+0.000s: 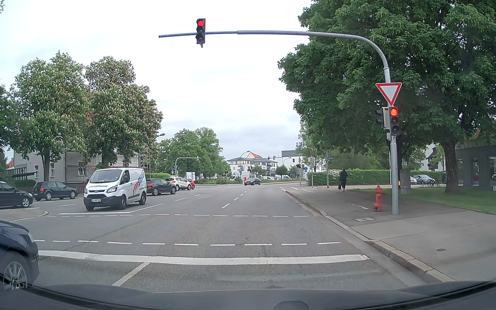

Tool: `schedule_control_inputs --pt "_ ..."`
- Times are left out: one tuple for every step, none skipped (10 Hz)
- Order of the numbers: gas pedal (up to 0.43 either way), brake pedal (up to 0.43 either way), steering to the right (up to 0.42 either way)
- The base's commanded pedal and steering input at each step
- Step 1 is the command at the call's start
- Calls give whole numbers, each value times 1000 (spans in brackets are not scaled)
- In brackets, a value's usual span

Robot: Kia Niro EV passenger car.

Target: Follow the waypoints while adhering to traffic rules and regulations

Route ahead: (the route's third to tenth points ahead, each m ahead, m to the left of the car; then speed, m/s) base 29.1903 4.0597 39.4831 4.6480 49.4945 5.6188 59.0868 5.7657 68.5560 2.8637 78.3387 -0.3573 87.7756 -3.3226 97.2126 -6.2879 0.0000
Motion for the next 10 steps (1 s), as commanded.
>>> schedule_control_inputs --pt "0 213 -29" --pt "0 213 -29" --pt "0 213 -29" --pt "0 213 -29" --pt "0 213 -29" --pt "0 213 -29" --pt "0 213 -29" --pt "0 213 -29" --pt "0 213 -29" --pt "0 213 -30"
